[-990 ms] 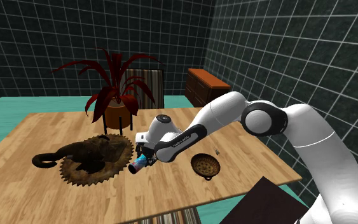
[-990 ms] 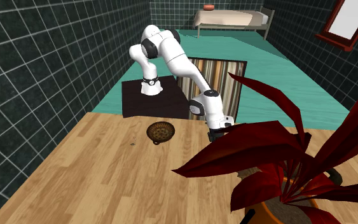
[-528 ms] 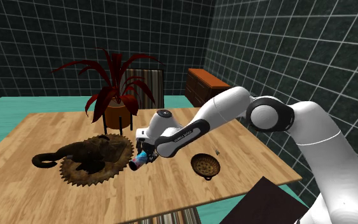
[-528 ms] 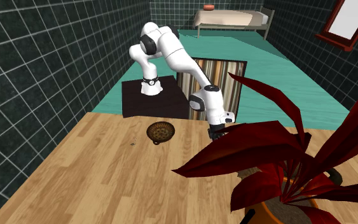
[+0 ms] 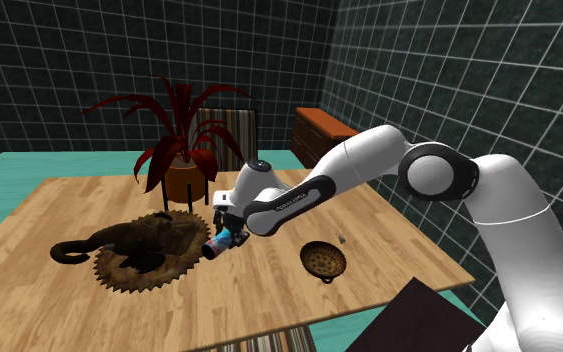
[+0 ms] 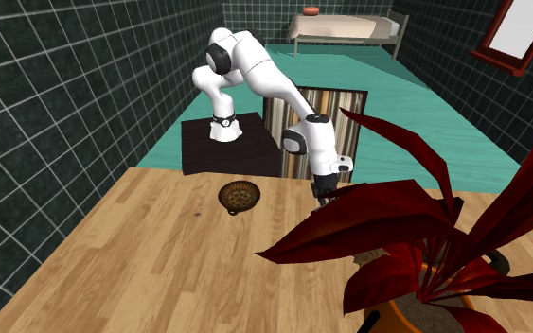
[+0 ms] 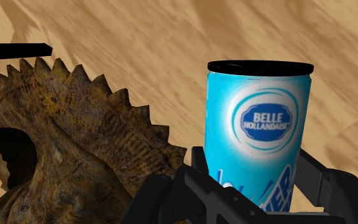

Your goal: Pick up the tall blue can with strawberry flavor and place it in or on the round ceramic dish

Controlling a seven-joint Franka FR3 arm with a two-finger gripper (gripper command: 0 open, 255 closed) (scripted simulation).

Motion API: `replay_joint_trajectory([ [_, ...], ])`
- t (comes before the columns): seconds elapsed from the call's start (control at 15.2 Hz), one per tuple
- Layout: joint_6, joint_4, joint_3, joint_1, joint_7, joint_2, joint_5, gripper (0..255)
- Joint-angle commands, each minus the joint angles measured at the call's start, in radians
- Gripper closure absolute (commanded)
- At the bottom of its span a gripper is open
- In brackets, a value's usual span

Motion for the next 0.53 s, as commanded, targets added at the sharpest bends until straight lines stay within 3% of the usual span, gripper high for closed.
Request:
replay_joint_trajectory([
  [0.0, -0.016, -0.003, 0.008, -0.008, -0.006, -0.019, 0.006, 255],
  [0.46, -0.073, -0.008, 0.031, -0.024, -0.018, -0.081, 0.026, 255],
])
